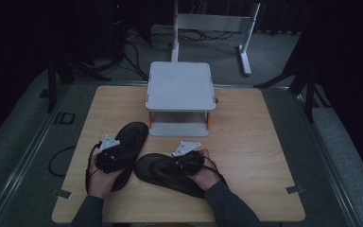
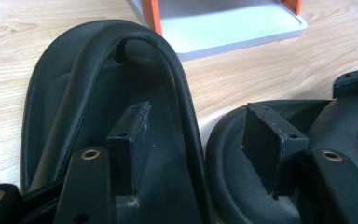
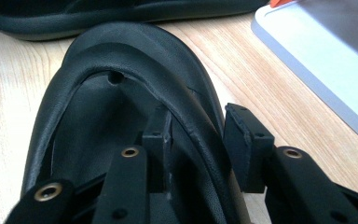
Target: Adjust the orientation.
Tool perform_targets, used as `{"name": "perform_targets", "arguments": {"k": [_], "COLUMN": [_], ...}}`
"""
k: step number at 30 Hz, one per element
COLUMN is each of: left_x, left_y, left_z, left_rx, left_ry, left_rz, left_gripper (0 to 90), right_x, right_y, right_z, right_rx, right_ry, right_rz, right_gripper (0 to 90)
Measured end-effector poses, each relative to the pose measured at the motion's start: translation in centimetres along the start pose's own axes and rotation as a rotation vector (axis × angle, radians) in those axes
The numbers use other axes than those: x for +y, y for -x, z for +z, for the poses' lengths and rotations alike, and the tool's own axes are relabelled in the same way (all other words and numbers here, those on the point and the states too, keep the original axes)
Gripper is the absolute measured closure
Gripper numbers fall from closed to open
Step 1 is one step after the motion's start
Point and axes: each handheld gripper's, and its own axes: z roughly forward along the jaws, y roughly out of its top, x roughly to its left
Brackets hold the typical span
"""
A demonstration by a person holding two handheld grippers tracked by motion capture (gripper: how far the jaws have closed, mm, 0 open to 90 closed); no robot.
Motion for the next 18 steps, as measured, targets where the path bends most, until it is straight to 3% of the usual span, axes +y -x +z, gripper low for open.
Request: {"name": "perform_targets", "arguments": {"k": [3, 7, 18], "left_x": [-0.1, -0.3, -0.6], "left_y": [0.0, -0.1, 0.1], "left_z": [0.3, 0.8, 1.4], "left_rx": [0.001, 0.005, -0.007], "left_ry": [-0.011, -0.03, -0.061], "left_rz": [-0.003, -0.008, -0.02], "left_gripper": [43.7, 45.9, 55.8], "right_x": [-0.2, -0.6, -2.9], "right_y": [-0.1, 0.4, 3.3], "right_z": [-0.3, -0.9, -3.5], "right_rx": [-0.026, -0.052, -0.158], "right_ry": [-0.005, -0.012, 0.029], "right_rz": [-0.012, 0.02, 0.216], "right_gripper": [66.3, 67.7, 70.1]}}
